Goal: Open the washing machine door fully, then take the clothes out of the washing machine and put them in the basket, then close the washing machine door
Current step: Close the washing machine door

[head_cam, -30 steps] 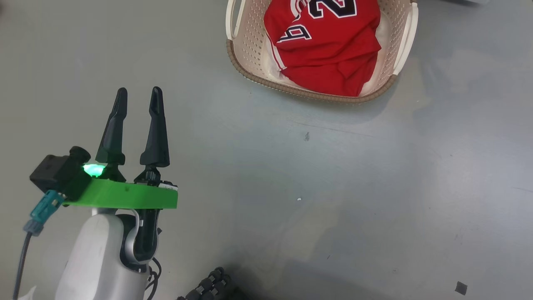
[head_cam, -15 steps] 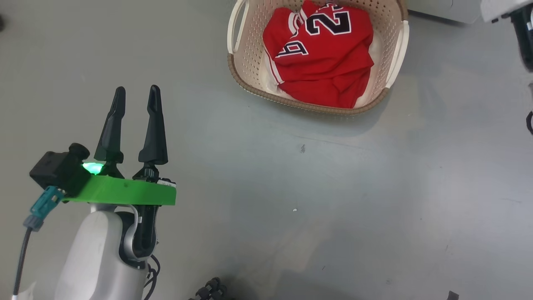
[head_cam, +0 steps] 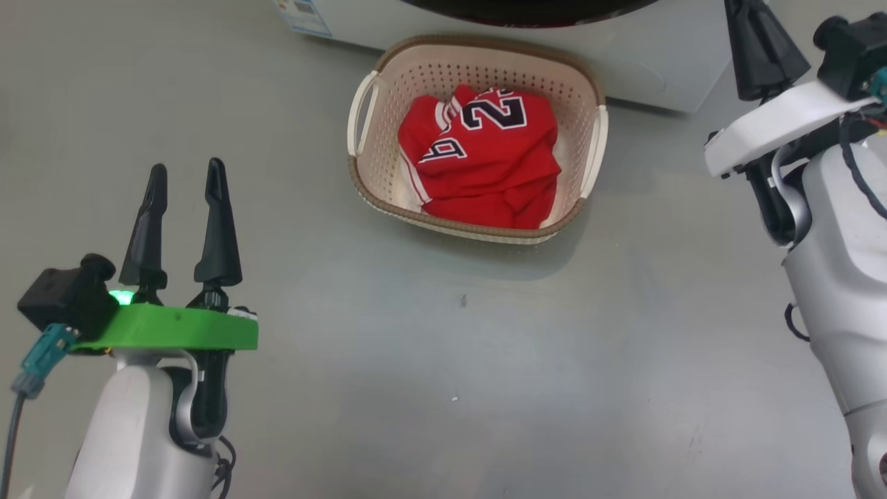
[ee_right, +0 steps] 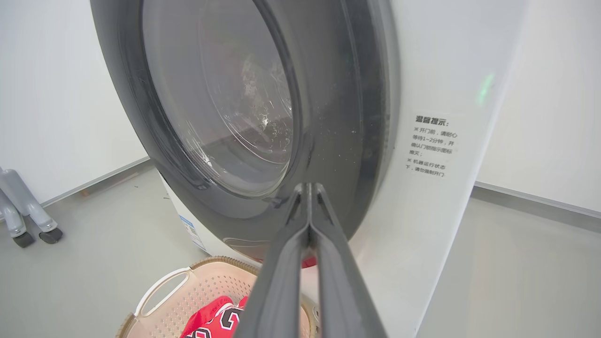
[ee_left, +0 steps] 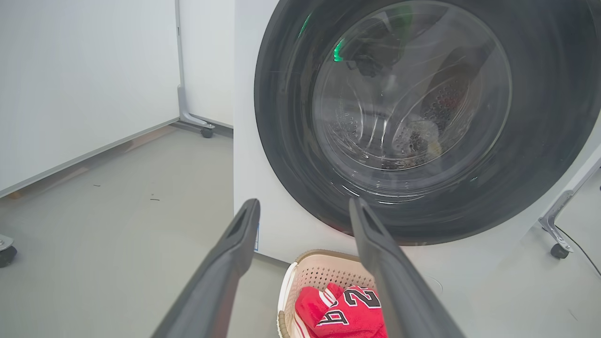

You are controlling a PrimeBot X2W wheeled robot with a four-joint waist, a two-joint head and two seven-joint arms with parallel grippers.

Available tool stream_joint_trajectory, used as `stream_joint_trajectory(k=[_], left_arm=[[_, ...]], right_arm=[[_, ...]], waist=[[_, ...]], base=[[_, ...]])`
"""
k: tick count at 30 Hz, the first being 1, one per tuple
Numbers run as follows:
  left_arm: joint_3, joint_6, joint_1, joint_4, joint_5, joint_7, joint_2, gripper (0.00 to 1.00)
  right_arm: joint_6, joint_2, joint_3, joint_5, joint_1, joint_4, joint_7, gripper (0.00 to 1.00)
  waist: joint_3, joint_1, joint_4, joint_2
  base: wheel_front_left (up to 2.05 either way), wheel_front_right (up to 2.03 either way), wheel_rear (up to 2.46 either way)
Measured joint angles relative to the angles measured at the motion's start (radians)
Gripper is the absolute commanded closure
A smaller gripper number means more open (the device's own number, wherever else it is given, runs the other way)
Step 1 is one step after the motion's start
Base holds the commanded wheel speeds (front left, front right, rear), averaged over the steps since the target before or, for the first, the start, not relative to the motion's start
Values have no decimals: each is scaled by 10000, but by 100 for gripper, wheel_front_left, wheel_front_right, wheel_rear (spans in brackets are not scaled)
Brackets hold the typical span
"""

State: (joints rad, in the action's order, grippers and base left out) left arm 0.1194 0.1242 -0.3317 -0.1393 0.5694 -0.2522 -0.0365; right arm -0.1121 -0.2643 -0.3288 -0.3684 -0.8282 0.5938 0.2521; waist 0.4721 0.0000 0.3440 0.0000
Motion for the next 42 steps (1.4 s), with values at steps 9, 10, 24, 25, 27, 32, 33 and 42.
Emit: stream_joint_trajectory(k=[9,10,24,25,27,32,33,42], left_arm=[[-278,0,899,-196,-251,2,-290,0],[-303,0,996,-224,-278,2,-318,0],[-650,0,2334,-311,-460,2,-456,0],[-663,0,2409,-305,-460,2,-454,0],[-708,0,2568,-286,-462,2,-456,0],[-719,0,2897,-146,-568,2,-456,0],[-677,0,2919,-138,-604,2,-458,0],[-719,0,3056,-42,-698,2,-451,0]], right_arm=[[0,560,520,-190,1486,-913,2,100],[2,612,579,-198,1700,-966,2,100],[58,1091,1193,-418,4156,-1841,0,100],[115,1095,1271,-420,4304,-1921,2,100],[178,1114,1390,-435,4595,-2092,2,100],[268,1262,1668,-435,5317,-2608,2,100],[282,1294,1751,-435,5427,-2696,2,100],[372,1473,2115,-430,6257,-3371,0,100]], waist=[[-1133,0,-841,0],[-1263,-1,-943,0],[-2950,-1,-2453,0],[-3047,-1,-2552,0],[-3225,-1,-2747,0],[-3631,-1,-3248,0],[-3678,-1,-3313,1],[-3904,-1,-3669,0]], base=[[0,0,0],[0,0,0],[0,0,0],[0,0,0],[0,0,0],[0,0,0],[0,0,0],[0,0,0]])
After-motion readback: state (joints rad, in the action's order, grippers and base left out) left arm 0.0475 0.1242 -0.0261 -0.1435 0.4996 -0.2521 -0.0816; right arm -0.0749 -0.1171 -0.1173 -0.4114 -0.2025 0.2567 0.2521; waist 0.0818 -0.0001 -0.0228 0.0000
